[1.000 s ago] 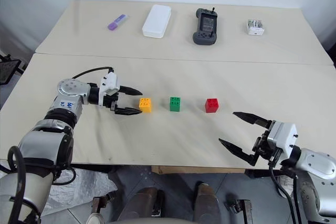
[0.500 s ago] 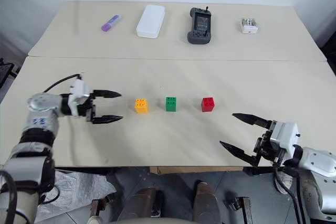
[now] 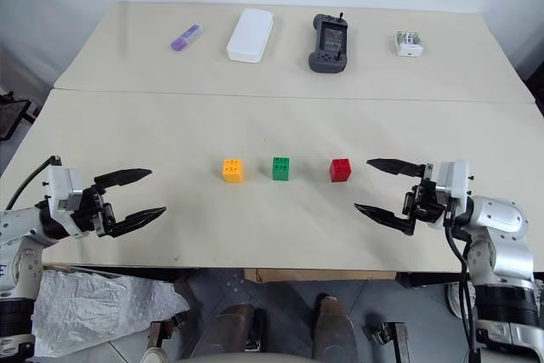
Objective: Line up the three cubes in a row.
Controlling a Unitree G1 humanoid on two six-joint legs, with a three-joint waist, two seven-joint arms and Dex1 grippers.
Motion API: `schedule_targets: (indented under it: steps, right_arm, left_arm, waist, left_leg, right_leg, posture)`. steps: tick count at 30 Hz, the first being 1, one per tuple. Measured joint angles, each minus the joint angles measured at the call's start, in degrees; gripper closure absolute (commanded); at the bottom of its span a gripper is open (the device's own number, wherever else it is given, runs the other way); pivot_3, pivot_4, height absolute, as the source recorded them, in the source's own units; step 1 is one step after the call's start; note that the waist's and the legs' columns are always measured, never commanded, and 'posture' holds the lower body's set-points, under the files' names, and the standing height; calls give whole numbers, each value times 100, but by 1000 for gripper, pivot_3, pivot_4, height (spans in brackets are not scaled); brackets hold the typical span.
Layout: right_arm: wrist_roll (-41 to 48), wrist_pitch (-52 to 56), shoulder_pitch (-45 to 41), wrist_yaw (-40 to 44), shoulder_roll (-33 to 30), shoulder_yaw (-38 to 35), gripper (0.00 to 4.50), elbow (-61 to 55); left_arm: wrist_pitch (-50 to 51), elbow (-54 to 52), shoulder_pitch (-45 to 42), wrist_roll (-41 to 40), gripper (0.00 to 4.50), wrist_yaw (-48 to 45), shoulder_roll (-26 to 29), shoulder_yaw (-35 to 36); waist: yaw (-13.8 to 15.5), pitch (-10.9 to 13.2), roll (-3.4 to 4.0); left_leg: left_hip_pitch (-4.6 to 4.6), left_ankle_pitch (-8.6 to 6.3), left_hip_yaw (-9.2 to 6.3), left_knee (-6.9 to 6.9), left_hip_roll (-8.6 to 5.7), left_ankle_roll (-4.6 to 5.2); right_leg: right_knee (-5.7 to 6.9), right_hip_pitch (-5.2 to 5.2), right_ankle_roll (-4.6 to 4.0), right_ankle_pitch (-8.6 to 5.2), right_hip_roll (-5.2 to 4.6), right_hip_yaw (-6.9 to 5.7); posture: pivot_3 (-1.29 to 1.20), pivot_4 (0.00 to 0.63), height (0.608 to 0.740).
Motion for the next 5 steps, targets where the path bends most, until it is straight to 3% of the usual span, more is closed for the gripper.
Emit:
schedule_targets:
  steps: [5]
  right_arm:
    - [-74,-85,-243,229,-5,42,0,347]
  left_arm:
    - [-60,134,-339,0,25,47,-73,-129]
  waist:
    - [-16,0,0]
  left_leg:
    - [-1,0,2,1,-4,1]
  right_leg:
    - [1,0,0,0,0,-2]
  posture:
    - [0,150,740]
